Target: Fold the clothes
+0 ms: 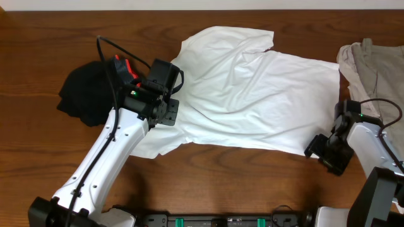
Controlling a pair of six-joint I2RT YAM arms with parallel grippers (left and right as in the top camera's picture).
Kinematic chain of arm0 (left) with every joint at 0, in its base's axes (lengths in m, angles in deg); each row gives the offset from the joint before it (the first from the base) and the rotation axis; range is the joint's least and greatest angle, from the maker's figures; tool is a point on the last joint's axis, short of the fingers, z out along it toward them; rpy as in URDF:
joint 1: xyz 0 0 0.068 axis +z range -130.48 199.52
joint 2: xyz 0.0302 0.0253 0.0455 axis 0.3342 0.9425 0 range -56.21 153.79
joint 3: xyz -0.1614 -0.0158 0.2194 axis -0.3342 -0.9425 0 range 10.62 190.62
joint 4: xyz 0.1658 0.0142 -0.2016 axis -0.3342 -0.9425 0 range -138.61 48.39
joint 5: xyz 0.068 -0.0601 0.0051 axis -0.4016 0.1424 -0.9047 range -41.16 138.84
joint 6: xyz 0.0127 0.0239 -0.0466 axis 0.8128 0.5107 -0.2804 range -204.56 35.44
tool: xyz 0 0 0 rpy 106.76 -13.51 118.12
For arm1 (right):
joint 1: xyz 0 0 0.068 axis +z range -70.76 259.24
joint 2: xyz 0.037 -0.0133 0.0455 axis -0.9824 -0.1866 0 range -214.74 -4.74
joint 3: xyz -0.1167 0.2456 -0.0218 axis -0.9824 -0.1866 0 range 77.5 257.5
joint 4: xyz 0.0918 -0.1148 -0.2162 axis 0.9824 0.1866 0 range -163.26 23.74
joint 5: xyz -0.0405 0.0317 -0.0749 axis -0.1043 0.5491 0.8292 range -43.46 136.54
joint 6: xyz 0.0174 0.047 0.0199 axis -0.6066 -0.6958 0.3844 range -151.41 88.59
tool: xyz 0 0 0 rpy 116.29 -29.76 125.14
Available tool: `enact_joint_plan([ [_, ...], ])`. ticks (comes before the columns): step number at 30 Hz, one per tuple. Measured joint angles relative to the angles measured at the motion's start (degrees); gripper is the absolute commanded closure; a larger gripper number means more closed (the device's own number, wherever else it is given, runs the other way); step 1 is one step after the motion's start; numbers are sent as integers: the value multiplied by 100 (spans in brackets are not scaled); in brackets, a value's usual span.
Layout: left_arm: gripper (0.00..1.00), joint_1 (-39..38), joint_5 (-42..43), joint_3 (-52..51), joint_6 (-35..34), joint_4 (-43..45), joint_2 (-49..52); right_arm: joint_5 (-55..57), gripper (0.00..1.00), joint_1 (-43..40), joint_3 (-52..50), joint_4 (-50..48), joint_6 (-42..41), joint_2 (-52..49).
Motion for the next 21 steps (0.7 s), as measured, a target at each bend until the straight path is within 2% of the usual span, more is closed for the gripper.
enact_joint_plan([
  [2,54,0,0,0,2,0,0,-26,85,-42,-76,-271,-52,0],
  [5,54,0,0,0,0,0,0,-63,97,-90,-131,-612,-96,-2],
  [17,54,0,0,0,0,-2,0,-350,98,-264,66,-850,-136,-4],
  [18,54,0,0,0,2,-2,0,-372,92,-264,72,-872,-138,-4],
  [20,54,0,0,0,0,-2,0,-387,50,-264,74,-927,-177,-4],
  [21,54,0,0,0,2,-2,0,-398,45,-264,74,-962,-146,-4],
])
